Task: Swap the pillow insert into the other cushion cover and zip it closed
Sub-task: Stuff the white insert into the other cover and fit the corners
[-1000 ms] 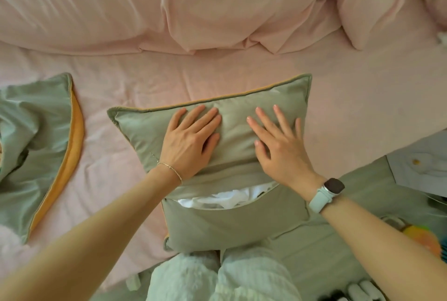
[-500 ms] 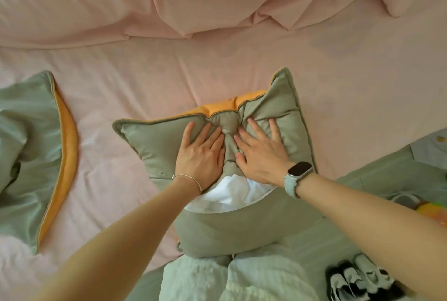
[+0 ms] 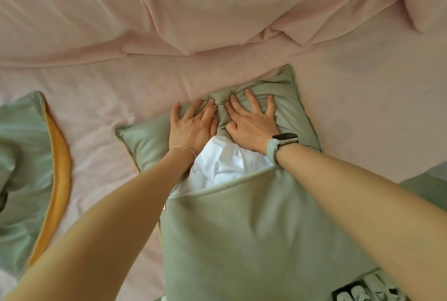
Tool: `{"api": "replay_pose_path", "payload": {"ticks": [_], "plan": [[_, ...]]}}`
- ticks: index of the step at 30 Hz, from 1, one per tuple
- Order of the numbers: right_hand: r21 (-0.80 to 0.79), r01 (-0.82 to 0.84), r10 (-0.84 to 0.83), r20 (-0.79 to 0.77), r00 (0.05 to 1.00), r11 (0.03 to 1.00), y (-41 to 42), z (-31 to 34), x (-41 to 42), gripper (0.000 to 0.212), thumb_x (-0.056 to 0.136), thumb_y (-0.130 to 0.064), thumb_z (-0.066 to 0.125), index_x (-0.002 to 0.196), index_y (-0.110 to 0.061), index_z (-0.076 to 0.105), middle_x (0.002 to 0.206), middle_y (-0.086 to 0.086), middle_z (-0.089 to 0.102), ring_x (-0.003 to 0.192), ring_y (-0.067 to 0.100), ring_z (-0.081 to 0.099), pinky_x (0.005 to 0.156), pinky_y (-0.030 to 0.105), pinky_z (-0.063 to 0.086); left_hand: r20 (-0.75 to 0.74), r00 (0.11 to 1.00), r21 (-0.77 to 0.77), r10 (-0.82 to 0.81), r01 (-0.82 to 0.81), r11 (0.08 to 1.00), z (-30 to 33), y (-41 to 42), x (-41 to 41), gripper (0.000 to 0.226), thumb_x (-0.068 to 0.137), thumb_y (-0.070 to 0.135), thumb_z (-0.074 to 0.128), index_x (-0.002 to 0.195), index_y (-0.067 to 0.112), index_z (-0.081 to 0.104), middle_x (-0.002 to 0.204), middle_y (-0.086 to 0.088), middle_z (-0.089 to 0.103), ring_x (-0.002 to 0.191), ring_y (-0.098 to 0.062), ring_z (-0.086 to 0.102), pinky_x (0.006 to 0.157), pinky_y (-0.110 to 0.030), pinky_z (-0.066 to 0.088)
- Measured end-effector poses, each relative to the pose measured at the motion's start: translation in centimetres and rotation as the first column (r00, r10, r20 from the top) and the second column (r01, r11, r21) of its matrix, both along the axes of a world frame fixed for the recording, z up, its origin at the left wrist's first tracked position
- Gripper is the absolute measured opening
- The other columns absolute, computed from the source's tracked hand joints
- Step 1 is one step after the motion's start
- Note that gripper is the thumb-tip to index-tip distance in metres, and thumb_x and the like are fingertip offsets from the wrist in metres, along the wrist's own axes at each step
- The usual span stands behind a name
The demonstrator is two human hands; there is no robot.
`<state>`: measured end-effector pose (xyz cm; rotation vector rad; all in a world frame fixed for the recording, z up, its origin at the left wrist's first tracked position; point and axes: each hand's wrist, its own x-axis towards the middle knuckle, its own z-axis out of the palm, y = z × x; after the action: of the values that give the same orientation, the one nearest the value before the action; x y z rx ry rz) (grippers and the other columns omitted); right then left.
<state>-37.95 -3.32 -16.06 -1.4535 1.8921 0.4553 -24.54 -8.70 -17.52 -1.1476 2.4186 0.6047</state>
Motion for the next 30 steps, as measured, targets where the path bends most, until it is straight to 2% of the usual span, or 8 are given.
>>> {"api": "replay_pose_path", "payload": {"ticks": [3, 6, 10, 14, 17, 22, 27, 30], "plan": [[-0.050, 0.149, -0.144, 0.101, 0.984, 0.988, -0.8, 1.9, -1.2, 0.049, 0.096, -0.034, 0.022, 0.145, -0.035, 0.021, 0.155, -0.019, 0.008, 0.143, 0.015, -0.004, 0.109, 0.057, -0.008, -0.115, 0.970, 0.213, 0.214, -0.186, 0.959, 1.7, -2.7, 0.1, 0.040, 0.096, 0.038, 0.028, 0.129, 0.031, 0.048, 0.133, 0.005, 0.053, 0.128, -0.013, 0.041, 0.109, -0.036, 0.018], [-0.206, 0.316, -0.265, 0.244, 0.933, 0.926, 0.0, 4.2, -1.9, 0.043, 0.098, -0.033, 0.033, 0.140, -0.032, 0.036, 0.151, -0.015, 0.027, 0.142, 0.013, 0.012, 0.113, 0.051, 0.001, -0.244, 0.805, 0.527, 0.541, -0.358, 0.771, 4.1, -4.6, 0.2, 0.028, 0.097, 0.026, 0.043, 0.114, 0.017, 0.064, 0.121, -0.003, 0.062, 0.114, -0.020, 0.053, 0.094, -0.020, 0.035], [-0.654, 0.451, -0.440, 0.195, 0.877, 0.608, 3.8, 7.5, -1.6, 0.047, 0.086, -0.031, 0.045, 0.124, -0.006, 0.057, 0.131, 0.012, 0.055, 0.123, 0.032, 0.048, 0.099, 0.054, 0.037, -0.169, 0.856, 0.455, 0.488, -0.372, 0.809, 5.5, -4.4, 0.6, 0.052, 0.087, 0.038, 0.061, 0.132, 0.018, 0.047, 0.133, -0.004, 0.052, 0.123, -0.022, 0.047, 0.098, -0.026, 0.034], [-0.271, 0.829, -0.833, 0.136, 0.536, 0.489, 9.6, 7.8, -2.1, 0.090, 0.075, -0.068, 0.052, 0.144, -0.014, 0.027, 0.148, 0.010, 0.030, 0.135, 0.031, 0.029, 0.107, 0.051, 0.026, 0.122, 0.958, 0.506, 0.260, -0.286, 0.814, 7.7, -3.7, 1.3, 0.077, 0.078, 0.062, 0.057, 0.140, 0.022, 0.036, 0.143, -0.004, 0.042, 0.128, -0.023, 0.041, 0.104, -0.032, 0.029], [-0.196, 0.932, -0.897, 0.271, 0.349, 0.304, 10.3, 8.3, -1.9, 0.090, 0.065, -0.074, 0.055, 0.127, -0.010, 0.045, 0.127, 0.011, 0.051, 0.118, 0.034, 0.047, 0.096, 0.049, 0.041, -0.005, 0.962, 0.387, 0.272, -0.248, 0.888, 9.5, -1.9, 1.5, 0.055, 0.079, 0.061, 0.056, 0.093, 0.008, 0.062, 0.099, -0.011, 0.065, 0.090, -0.027, 0.058, 0.074, -0.032, 0.040], [-0.405, 0.804, -0.777, 0.281, 0.563, 0.436, 6.1, 12.8, -0.5, 0.063, 0.081, -0.054, 0.060, 0.120, -0.006, 0.048, 0.122, 0.011, 0.052, 0.115, 0.032, 0.046, 0.093, 0.047, 0.040, -0.308, 0.640, 0.405, 0.704, -0.581, 0.706, 13.2, 1.4, 6.0, 0.043, 0.082, 0.042, 0.066, 0.056, 0.014, 0.047, 0.053, 0.002, 0.045, 0.052, -0.011, 0.041, 0.053, -0.032, 0.029], [-0.648, 0.436, -0.345, 0.271, 0.898, 0.624, -3.2, 18.4, 3.2, 0.070, 0.081, -0.053, 0.060, 0.134, -0.010, 0.043, 0.135, 0.009, 0.049, 0.125, 0.028, 0.042, 0.102, 0.042, 0.034, -0.315, 0.042, 0.654, 0.948, -0.714, 0.249, 16.4, 4.1, 11.0, 0.024, 0.085, 0.043, 0.062, 0.071, 0.024, 0.063, 0.081, -0.004, 0.067, 0.080, -0.017, 0.062, 0.079, -0.034, 0.049], [-0.671, 0.179, -0.084, 0.172, 0.981, 0.720, -5.0, 19.6, 7.4, 0.054, 0.093, -0.033, 0.048, 0.142, -0.016, 0.035, 0.151, 0.006, 0.029, 0.141, 0.021, 0.021, 0.113, 0.043, 0.016, -0.187, -0.022, 0.745, 0.982, -0.655, 0.128, 16.1, 6.6, 12.1, 0.026, 0.085, 0.047, 0.060, 0.088, 0.021, 0.065, 0.098, -0.004, 0.068, 0.092, -0.019, 0.064, 0.087, -0.037, 0.051]]}}
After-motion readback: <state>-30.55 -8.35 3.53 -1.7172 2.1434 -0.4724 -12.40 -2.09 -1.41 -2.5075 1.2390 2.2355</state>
